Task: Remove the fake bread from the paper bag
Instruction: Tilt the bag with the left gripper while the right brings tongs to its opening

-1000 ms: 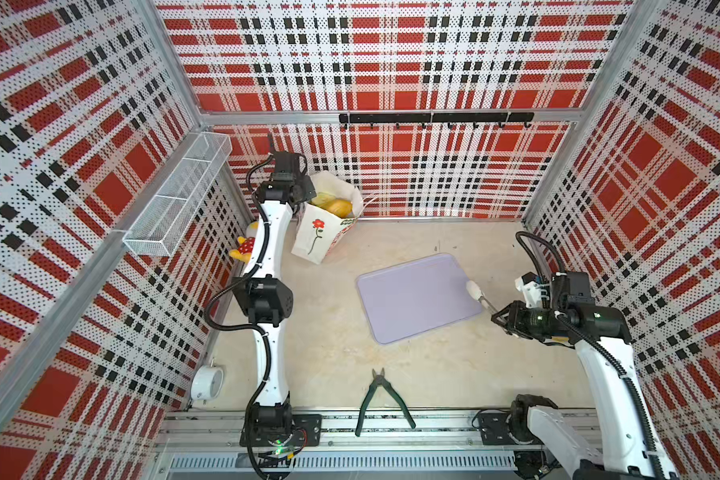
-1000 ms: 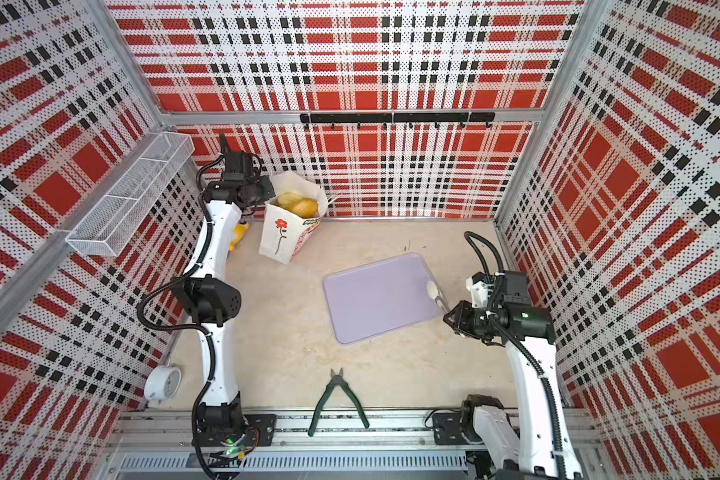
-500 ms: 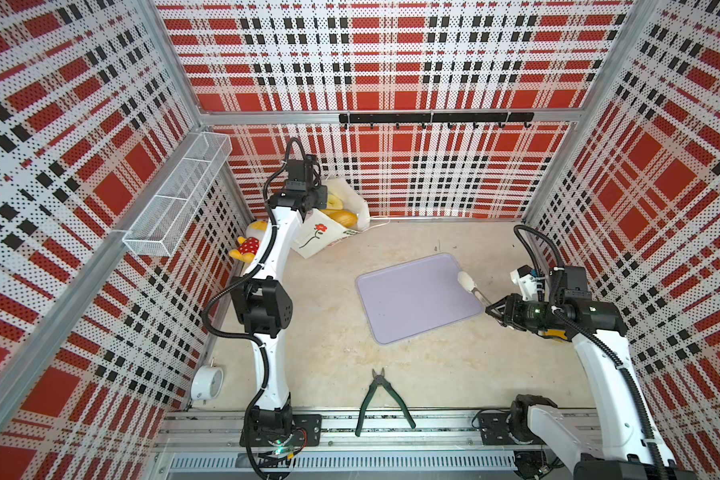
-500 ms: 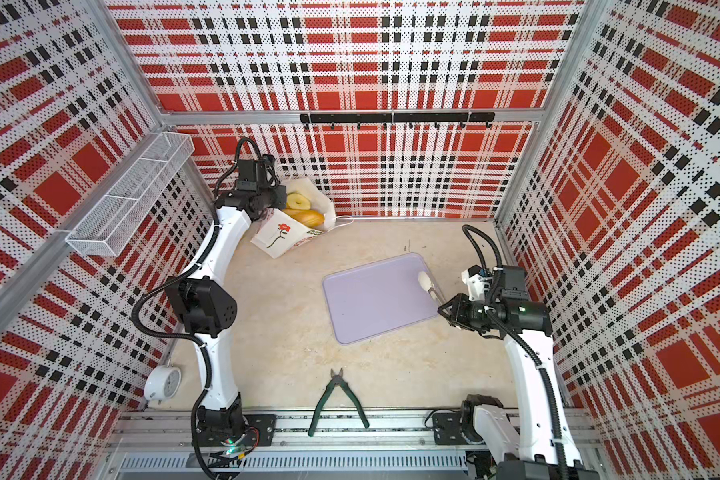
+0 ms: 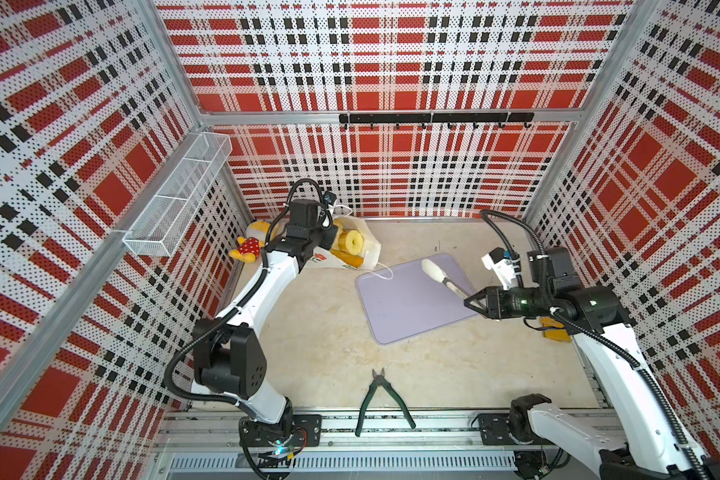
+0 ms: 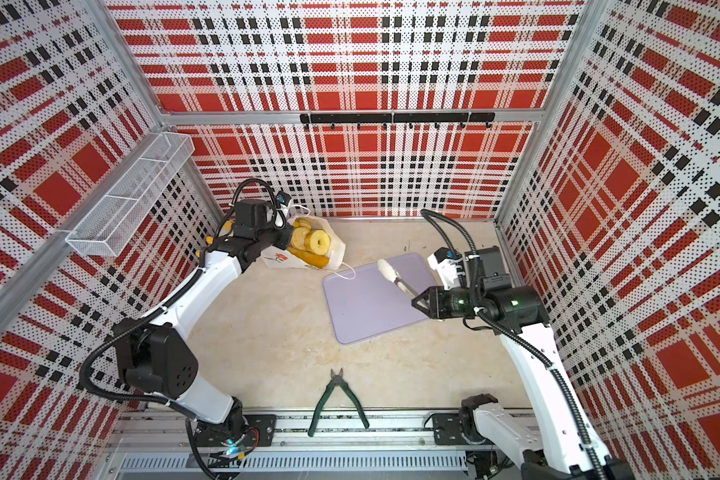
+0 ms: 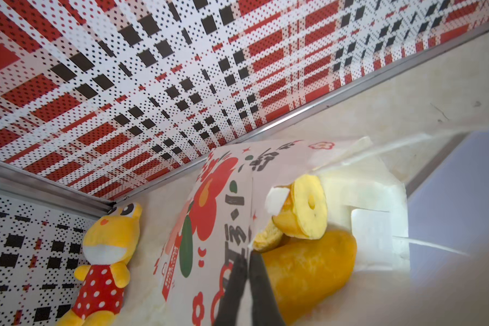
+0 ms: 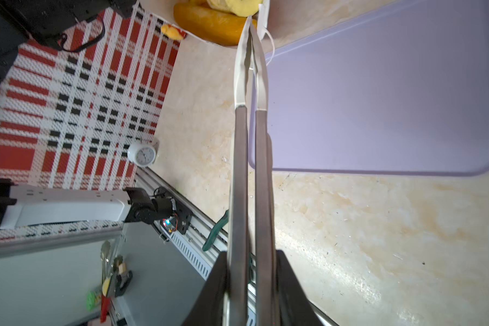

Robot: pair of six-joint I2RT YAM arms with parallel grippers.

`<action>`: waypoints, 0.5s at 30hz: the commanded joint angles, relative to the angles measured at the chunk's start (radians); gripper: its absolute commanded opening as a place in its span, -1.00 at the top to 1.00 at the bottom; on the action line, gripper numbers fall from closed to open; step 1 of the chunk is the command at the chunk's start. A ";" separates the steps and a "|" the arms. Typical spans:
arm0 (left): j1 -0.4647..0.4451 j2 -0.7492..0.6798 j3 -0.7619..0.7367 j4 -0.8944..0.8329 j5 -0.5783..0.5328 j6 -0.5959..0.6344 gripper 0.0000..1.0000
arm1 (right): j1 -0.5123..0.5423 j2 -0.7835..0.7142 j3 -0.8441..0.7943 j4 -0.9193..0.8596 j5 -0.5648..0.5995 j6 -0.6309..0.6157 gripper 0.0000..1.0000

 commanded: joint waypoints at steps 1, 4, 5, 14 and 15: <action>0.004 -0.104 -0.068 0.068 0.020 0.070 1.00 | 0.106 0.060 0.056 0.084 0.096 0.024 0.47; -0.005 -0.172 -0.142 0.080 0.029 0.089 1.00 | 0.166 0.128 0.084 0.141 0.101 0.114 0.47; -0.008 -0.196 -0.170 0.089 0.028 0.091 1.00 | 0.184 0.151 0.088 0.170 0.097 0.160 0.47; -0.034 -0.332 -0.324 0.109 0.002 0.071 1.00 | 0.455 0.294 0.089 0.398 0.170 0.401 0.46; -0.038 -0.344 -0.336 0.113 0.009 0.071 1.00 | 0.479 0.311 0.091 0.409 0.178 0.409 0.46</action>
